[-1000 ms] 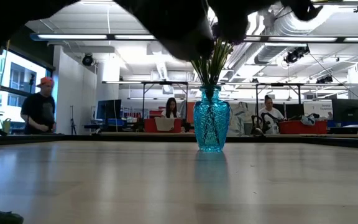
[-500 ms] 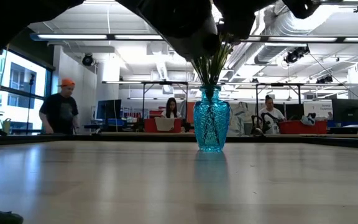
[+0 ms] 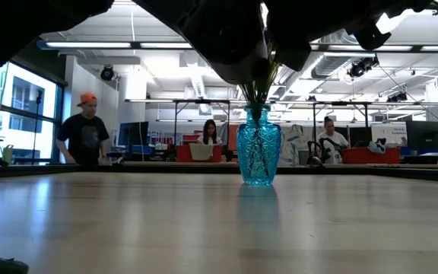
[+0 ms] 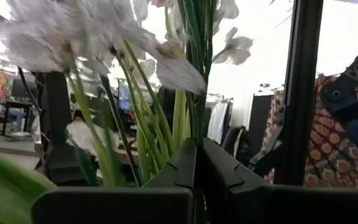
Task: Sort flowers into vase by color
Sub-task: Put the top white flowers into the transparent crystal vase
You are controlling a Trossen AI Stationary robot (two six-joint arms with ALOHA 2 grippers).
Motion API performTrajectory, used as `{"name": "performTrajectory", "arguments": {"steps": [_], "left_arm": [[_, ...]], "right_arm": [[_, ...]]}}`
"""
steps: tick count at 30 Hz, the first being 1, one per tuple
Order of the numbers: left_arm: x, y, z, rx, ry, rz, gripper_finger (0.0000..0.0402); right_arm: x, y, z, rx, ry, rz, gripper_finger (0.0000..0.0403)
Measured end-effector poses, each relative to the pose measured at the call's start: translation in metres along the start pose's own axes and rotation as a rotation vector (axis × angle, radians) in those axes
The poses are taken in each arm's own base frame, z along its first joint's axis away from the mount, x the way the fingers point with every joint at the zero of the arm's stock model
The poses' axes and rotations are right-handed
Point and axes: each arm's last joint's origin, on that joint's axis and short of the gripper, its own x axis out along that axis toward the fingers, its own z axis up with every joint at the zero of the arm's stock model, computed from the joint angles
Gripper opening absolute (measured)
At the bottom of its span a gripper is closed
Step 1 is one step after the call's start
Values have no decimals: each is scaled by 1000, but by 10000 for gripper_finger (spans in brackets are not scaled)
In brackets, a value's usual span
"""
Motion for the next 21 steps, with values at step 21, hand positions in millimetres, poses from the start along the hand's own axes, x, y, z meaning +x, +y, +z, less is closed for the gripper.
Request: {"name": "performTrajectory", "arguments": {"steps": [21], "left_arm": [[-6, -24, -8, -5, 81, -20, 29]], "right_arm": [[0, 0, 0, 0, 1, 2, 0]]}}
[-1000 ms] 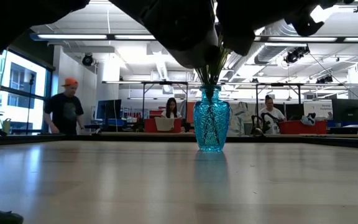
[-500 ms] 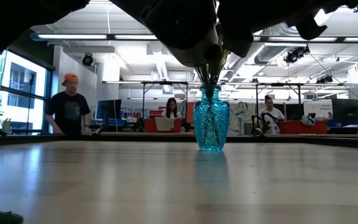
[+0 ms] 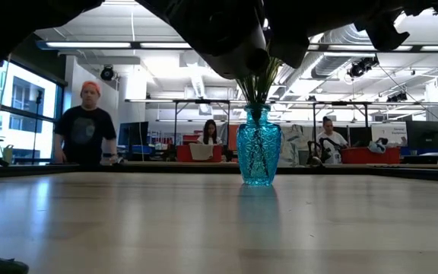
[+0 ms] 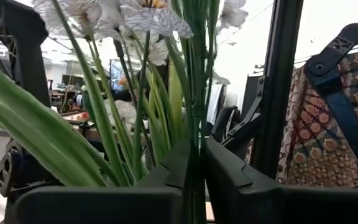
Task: Sort flowers into vase by color
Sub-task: Put the top white flowers into the transparent crystal vase, then put the white flowers into the transparent crystal vase
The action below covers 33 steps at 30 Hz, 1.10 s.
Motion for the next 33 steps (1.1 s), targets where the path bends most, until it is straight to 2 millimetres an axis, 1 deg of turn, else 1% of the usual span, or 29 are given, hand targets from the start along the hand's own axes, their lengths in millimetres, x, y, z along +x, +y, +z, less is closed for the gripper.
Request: {"name": "performTrajectory", "arguments": {"steps": [4, 11, 16, 21, 24, 27, 30, 33], "left_arm": [[-1, -6, -3, -20, 30, -8, 68], [-6, -24, -8, -46, 85, -35, 134], [-10, -36, -9, -57, 102, -54, 167], [-10, -40, -8, -79, 148, -55, 190], [-6, -40, 4, -49, 244, -48, 201], [-3, -41, 26, 36, 397, -38, 213], [-7, -38, 46, 96, 568, -16, 222], [-13, -34, 57, 126, 715, 4, 227]], "right_arm": [[0, 0, 0, 0, 0, 0, 0], [0, 0, 0, 0, 0, 0, 0], [0, 0, 0, 0, 0, 0, 0], [0, 0, 0, 0, 0, 0, 0], [0, 0, 0, 1, 0, 0, 0], [0, 0, 0, -1, 3, 0, 0], [0, 0, -1, -7, 9, -1, 0], [0, 0, -2, -16, 20, -2, 0]]}}
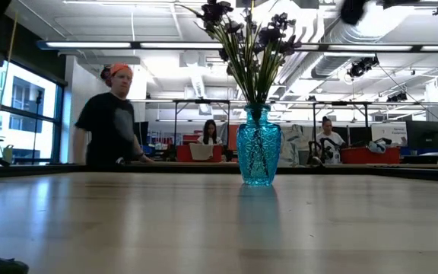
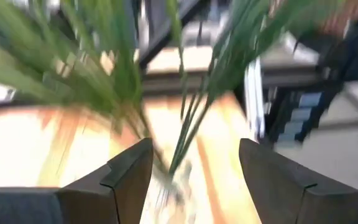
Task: Sort flowers into vase by color
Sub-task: Put the white flowers into the transparent crystal vase
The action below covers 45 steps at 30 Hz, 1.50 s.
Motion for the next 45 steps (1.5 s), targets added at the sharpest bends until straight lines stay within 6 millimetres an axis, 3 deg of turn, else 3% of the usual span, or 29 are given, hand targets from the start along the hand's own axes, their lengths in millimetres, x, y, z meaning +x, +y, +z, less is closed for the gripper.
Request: {"name": "performTrajectory", "arguments": {"steps": [7, 12, 16, 24, 29, 33, 36, 39, 42, 45], "left_arm": [[-37, 10, 6, -13, 317, 38, 229], [-66, 17, -9, -29, 639, 94, 227], [-92, 12, -15, -17, 818, 148, 223], [-142, -33, -18, -6, 882, 276, 218], [-186, -49, -28, -209, 890, 405, 218], [-223, -67, -36, -324, 867, 383, 218], [-249, -87, -48, -247, 892, 288, 218], [-266, -105, -66, -6, 944, 168, 218], [-271, -115, -89, 213, 987, 49, 218], [-263, -113, -108, 200, 1032, -21, 218]], "right_arm": [[0, 0, 1, 7, -8, 1, 0], [0, 0, 2, 13, -17, 1, 0], [0, 0, 2, 16, -21, -7, 0], [-1, -1, 3, -17, -24, -13, 0], [-1, -1, 2, -22, -20, -14, 0], [-1, -1, 1, -28, -10, -17, 0], [-1, -1, 0, -40, 5, -18, 0], [-1, -1, -1, -47, 14, -19, 0], [-1, -1, -2, -49, 16, -19, 0], [-1, -1, -2, -36, 16, -18, 0]]}}
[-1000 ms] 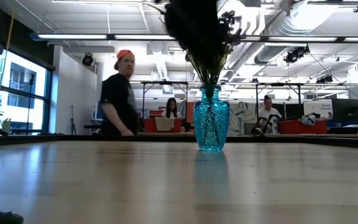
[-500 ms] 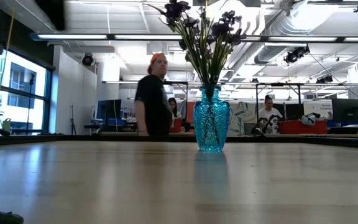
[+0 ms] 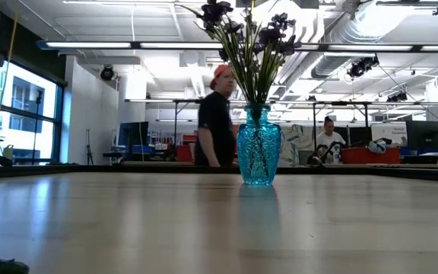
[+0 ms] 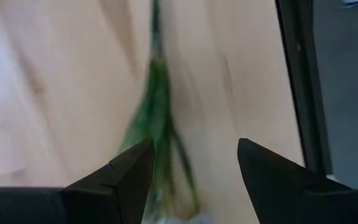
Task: Sort flowers into vase by color
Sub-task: Put the white flowers into the transparent crystal vase
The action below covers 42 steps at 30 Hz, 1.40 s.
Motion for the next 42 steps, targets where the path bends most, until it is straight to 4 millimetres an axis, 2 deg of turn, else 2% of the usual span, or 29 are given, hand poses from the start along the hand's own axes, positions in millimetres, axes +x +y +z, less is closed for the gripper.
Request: {"name": "performTrajectory", "arguments": {"steps": [4, 7, 10, 19, 24, 27, 30, 33, 34, 37, 42], "left_arm": [[25, 13, 8, -66, -21, -49, 218], [37, 28, 15, -110, -63, -13, 218], [48, 39, 14, -97, -37, -23, 218], [64, 35, 5, -2, -25, -106, 218], [78, 42, -4, -116, 7, -133, 214], [83, 45, -7, -179, 18, -130, 191], [83, 49, -2, -221, 15, -157, 131], [81, 55, 4, -258, 33, -172, 38], [78, 57, 6, -267, 31, -180, 21], [63, 63, 15, -315, -9, -207, 17], [-3, 83, 21, -404, -238, -194, 5]], "right_arm": [[0, 0, 0, 44, 1, 4, 0], [0, 0, 0, 50, 1, 4, 0], [0, 0, 0, 50, 1, 3, 0], [0, 0, -1, 69, 7, 2, 0], [0, 0, -1, 65, 11, 1, 0], [0, 0, -1, 65, 11, -3, 0], [0, 0, -1, 64, 11, -3, 0], [0, 0, -1, 58, 11, -2, 0], [0, 0, -1, 57, 11, -3, 0], [0, 0, -1, 46, 8, -2, 0], [-2, -1, 8, 9, -67, 3, 0]]}}
